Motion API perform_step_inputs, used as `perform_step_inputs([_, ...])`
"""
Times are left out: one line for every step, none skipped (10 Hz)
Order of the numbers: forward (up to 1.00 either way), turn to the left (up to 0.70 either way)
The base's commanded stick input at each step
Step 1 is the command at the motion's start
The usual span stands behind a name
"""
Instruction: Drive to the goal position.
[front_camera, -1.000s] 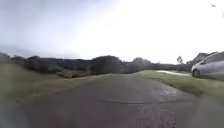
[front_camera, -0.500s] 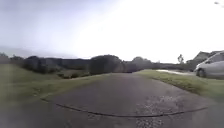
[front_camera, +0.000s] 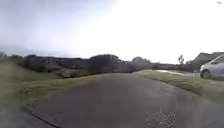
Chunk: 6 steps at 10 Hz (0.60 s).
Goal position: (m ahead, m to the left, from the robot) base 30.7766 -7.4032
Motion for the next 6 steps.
perform_step_inputs([1.0,0.0])
perform_step_inputs([1.0,0.0])
perform_step_inputs([1.0,0.0])
perform_step_inputs([1.0,0.0])
perform_step_inputs([1.0,0.0])
perform_step_inputs([1.0,0.0])
